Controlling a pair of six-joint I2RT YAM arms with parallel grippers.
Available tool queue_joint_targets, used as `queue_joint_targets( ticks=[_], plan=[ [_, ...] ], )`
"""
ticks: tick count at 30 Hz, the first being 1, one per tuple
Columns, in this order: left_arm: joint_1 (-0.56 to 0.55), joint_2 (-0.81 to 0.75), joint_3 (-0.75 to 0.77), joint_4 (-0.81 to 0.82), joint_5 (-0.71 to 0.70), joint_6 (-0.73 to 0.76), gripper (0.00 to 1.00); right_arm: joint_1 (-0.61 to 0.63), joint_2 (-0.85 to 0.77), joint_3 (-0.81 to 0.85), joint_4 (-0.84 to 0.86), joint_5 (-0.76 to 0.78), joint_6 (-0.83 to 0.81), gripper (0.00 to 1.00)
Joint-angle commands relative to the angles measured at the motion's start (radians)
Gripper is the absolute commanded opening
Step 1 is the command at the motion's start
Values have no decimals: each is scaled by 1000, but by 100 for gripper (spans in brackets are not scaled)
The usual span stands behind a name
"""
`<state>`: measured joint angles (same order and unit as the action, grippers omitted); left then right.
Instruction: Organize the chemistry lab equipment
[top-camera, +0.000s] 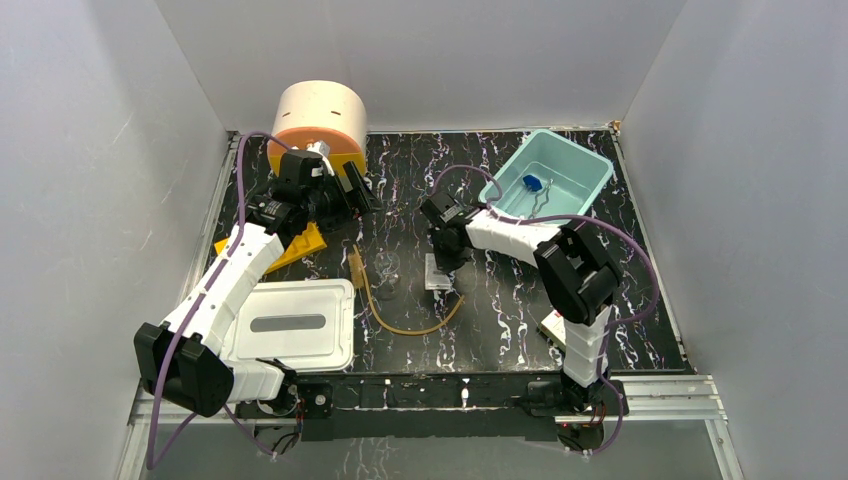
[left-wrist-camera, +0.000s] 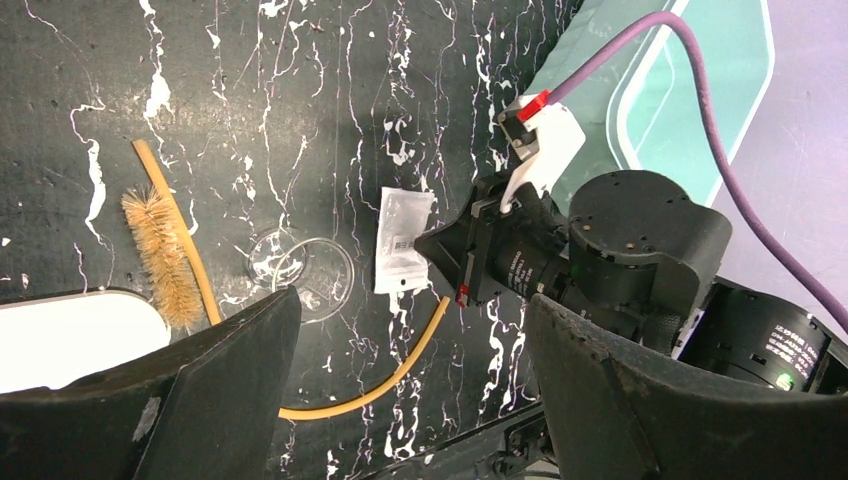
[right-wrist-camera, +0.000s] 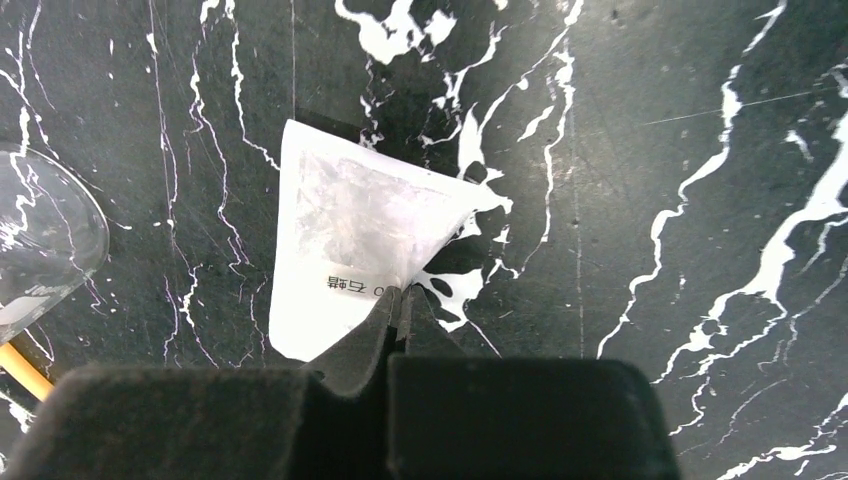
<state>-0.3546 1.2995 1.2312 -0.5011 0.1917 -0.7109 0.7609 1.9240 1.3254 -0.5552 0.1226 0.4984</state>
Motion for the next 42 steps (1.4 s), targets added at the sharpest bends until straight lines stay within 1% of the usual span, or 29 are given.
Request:
queue_joint_targets(
  ticks=[1, 5, 8, 13, 19, 23, 28, 31, 33, 35, 36, 39, 41, 42],
  plan=[
    [5, -26, -5, 9, 30, -7, 82, -23, -90, -4, 31, 22, 22, 0],
    [4, -23, -12, 24, 58, -11, 82, -50, -164, -13, 75, 4, 17, 0],
    [4, -20, -22, 58, 109, -13, 82, -85, -227, -23, 124, -39, 15, 0],
    [1, 5, -61, 171, 273, -50, 83, -124, -308, -21, 190, -132, 21, 0],
    [-26, 133, -19, 220, 421, -48, 81, -141, -340, 12, 219, -226, 77, 0],
    [-36, 191, -19, 302, 457, -75, 76, -147, -353, 15, 240, -268, 108, 0],
    [-49, 246, -20, 334, 447, -87, 62, -161, -374, 9, 265, -307, 128, 0],
    [-53, 258, -24, 375, 485, -111, 48, -166, -375, 9, 268, -323, 131, 0],
    [-58, 259, -27, 394, 497, -136, 43, -168, -373, 8, 269, -331, 134, 0],
    [-76, 256, -52, 437, 504, -166, 40, -170, -372, 5, 278, -343, 141, 0],
    [-84, 257, -57, 444, 504, -168, 35, -169, -371, 3, 283, -349, 147, 0],
    [-87, 251, -61, 427, 470, -169, 22, -170, -370, 3, 293, -357, 161, 0],
    [-88, 248, -54, 414, 443, -157, 17, -170, -371, 2, 297, -363, 164, 0],
    [-88, 249, -52, 418, 444, -157, 13, -170, -373, 1, 298, -365, 165, 0]
  ],
)
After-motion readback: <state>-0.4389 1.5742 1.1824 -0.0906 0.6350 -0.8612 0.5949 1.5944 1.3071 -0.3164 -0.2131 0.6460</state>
